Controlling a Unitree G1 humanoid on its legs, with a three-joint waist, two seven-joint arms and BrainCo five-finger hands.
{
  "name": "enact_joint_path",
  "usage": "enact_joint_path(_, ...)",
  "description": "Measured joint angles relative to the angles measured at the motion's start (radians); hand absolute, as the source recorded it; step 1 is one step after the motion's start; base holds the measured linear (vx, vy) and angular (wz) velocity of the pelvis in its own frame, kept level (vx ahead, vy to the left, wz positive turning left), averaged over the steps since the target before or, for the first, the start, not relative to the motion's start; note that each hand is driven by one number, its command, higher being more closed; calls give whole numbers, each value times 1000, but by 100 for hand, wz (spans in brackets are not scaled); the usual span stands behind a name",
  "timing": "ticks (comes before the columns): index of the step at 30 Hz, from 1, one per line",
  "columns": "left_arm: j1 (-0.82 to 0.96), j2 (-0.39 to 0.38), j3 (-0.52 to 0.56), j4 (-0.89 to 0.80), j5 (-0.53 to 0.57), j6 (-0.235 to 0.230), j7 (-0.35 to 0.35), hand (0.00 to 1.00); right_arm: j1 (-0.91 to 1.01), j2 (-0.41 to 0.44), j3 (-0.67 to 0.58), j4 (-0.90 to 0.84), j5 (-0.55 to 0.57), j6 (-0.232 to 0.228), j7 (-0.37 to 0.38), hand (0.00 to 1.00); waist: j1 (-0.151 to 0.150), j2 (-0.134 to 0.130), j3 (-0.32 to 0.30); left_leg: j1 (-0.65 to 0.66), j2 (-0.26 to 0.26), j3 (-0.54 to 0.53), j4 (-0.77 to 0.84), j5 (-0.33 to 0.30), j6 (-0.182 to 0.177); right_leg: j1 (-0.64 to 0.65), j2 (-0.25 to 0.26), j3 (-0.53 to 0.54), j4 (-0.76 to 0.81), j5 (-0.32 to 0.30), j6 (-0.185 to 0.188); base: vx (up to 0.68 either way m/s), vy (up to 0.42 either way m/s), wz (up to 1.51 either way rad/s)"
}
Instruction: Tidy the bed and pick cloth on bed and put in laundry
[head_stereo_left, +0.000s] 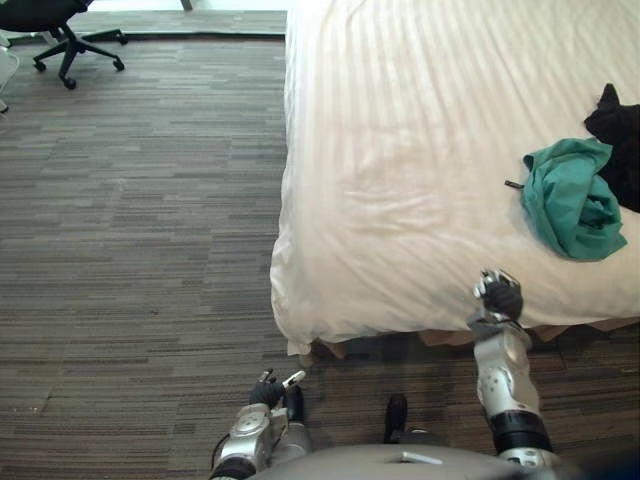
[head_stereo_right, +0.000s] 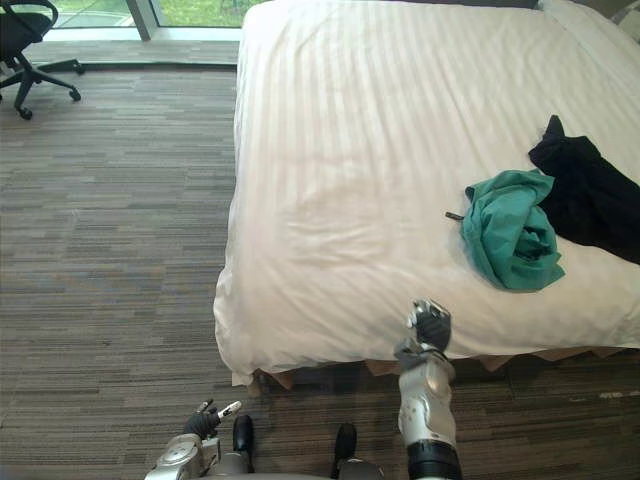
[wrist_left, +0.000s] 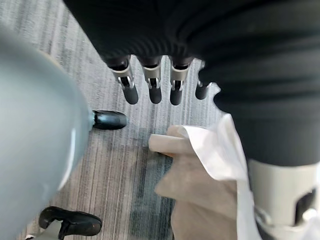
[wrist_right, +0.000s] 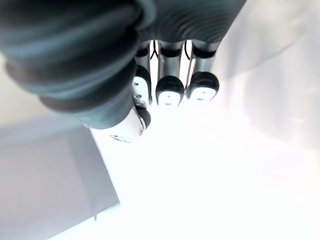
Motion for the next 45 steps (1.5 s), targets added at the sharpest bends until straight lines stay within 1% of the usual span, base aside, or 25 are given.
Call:
enact_joint_path(5,-10,1,1,10,0,-3,5,0,-107,16,84,-27,30,-17,14,100,5,14,30,-25,-34,-67,-11,18,18,23,-25,-57,-26,9,11,-7,51,40)
enact_joint_path(7,-38,-1,2,-8,0,-7,19,0,-226,20,118,-34,71,-42,21,100,27,20,95,-88,-39,-81,28,19,19,-33,-35,-63,13,7,10,-76,71,19)
enact_joint_path(8,-46,0,2,-9,0,-7,21,0,-247,22,120,-36,82,-48,21,100,30,24,109,-103,-39,-84,38,18,20,-46,-37,-63,23,6,10,-110,53,8)
enact_joint_path(9,-64,1,2,-18,-1,-11,21,0,-320,27,117,-43,109,-55,20,100,43,36,166,-134,-40,-91,62,18,20,-84,-45,-63,71,-9,11,-127,45,13)
enact_joint_path(10,-83,1,2,-23,-2,-22,21,0,-370,21,105,-60,130,-65,7,100,54,49,205,-173,-42,-97,90,17,21,-135,-57,-63,132,-29,9,-154,52,13)
enact_joint_path(12,-91,-1,3,-39,-9,-28,21,0,-418,14,78,-71,142,-74,-2,100,61,59,235,-220,-47,-99,116,15,24,-205,-75,-60,214,-60,9,-118,21,15)
enact_joint_path(13,-91,-1,5,-65,-32,-37,20,0,-450,-4,39,-77,142,-81,-16,100,66,60,259,-264,-55,-98,132,17,26,-276,-100,-53,290,-90,10,-90,2,15)
enact_joint_path(15,-93,-2,5,-97,-32,-52,17,0,-445,-32,-15,-112,143,-96,-27,100,66,66,281,-315,-65,-91,160,13,33,-345,-120,-40,353,-108,10,-60,0,4)
enact_joint_path(17,-100,-3,5,-109,-41,-61,12,0,-435,-66,-52,-132,144,-113,-33,100,64,67,287,-371,-68,-70,184,5,39,-415,-130,-23,384,-113,8,-48,2,-15)
enact_joint_path(18,-114,-4,5,-114,-42,-68,11,0,-427,-102,-74,-159,146,-137,-24,100,54,77,310,-400,-72,-65,204,1,43,-453,-134,-6,401,-113,8,-38,-10,-21)
enact_joint_path(20,-127,-9,3,-126,-69,-69,-2,0,-424,-149,-106,-187,151,-167,-11,100,48,80,316,-456,-69,-32,243,-15,50,-522,-135,29,424,-112,9,-44,-11,-33)
enact_joint_path(21,-127,-12,4,-129,-75,-70,-3,0,-424,-157,-117,-187,151,-172,-9,100,47,80,316,-465,-65,-23,251,-20,51,-532,-134,33,427,-111,8,-22,-9,-35)
enact_joint_path(23,-136,-12,19,-131,-120,-76,-24,0,-404,-185,-198,-181,151,-194,-4,100,44,77,325,-495,-50,-8,299,-47,49,-552,-121,55,430,-107,6,1,-15,-24)
enact_joint_path(27,-145,-11,51,-130,-159,-75,-30,0,-351,-204,-293,-168,151,-200,-3,100,40,66,332,-502,-35,12,343,-81,51,-551,-109,65,431,-110,3,33,-7,-20)
enact_joint_path(29,-147,-11,54,-130,-159,-74,-30,0,-327,-208,-331,-152,151,-200,-2,100,25,63,333,-501,-31,22,360,-95,52,-547,-105,78,429,-109,3,47,16,-18)
enact_joint_path(30,-149,-10,54,-130,-159,-74,-30,0,-316,-207,-351,-136,151,-199,0,100,22,52,339,-487,-28,37,365,-102,53,-542,-103,92,427,-108,4,58,17,-31)
enact_joint_path(32,-158,-4,53,-130,-159,-71,-29,0,-280,-211,-390,-98,153,-196,0,100,16,46,342,-461,-22,51,373,-118,52,-517,-97,103,419,-108,4,62,14,-30)
enact_joint_path(34,-161,-5,53,-130,-156,-69,-27,0,-219,-209,-441,-10,172,-162,-14,100,14,41,343,-411,-18,67,369,-132,51,-475,-92,113,407,-109,3,82,14,-26)
enact_joint_path(35,-162,-12,51,-130,-155,-68,-26,0,-169,-202,-463,62,185,-126,-23,100,8,41,342,-380,-14,74,368,-142,49,-446,-89,114,398,-110,3,109,13,-24)
enact_joint_path(36,-162,-13,51,-130,-152,-66,-26,0,-128,-190,-466,90,191,-107,-28,100,0,42,342,-365,-10,77,367,-147,48,-429,-84,114,390,-110,2,93,10,-22)
enact_joint_path(37,-162,-13,51,-130,-147,-65,-26,0,-92,-179,-466,103,193,-93,-30,0,-3,42,342,-350,-7,80,365,-151,46,-416,-81,114,386,-111,1,94,-8,-19)
enact_joint_path(40,-162,-12,48,-129,-112,-61,-23,0,19,-148,-470,123,184,-59,-29,0,-19,43,339,-289,2,90,350,-157,42,-360,-71,112,376,-115,-1,98,-16,-13)
enact_joint_path(41,-162,-10,47,-127,-92,-52,-23,0,54,-139,-469,164,164,-45,-26,0,-31,43,322,-254,11,89,347,-160,37,-318,-67,96,364,-118,-6,61,-16,-1)
enact_joint_path(42,-162,-9,47,-125,-85,-48,-23,0,66,-136,-467,181,154,-44,-25,0,-31,42,311,-247,13,89,345,-162,35,-308,-66,90,359,-118,-6,101,-18,2)
enact_joint_path(45,-138,-8,42,-124,-35,-36,-24,0,136,-86,-453,283,76,-6,-5,0,-34,38,210,-173,21,83,303,-157,26,-225,-54,62,318,-122,-12,104,-25,7)
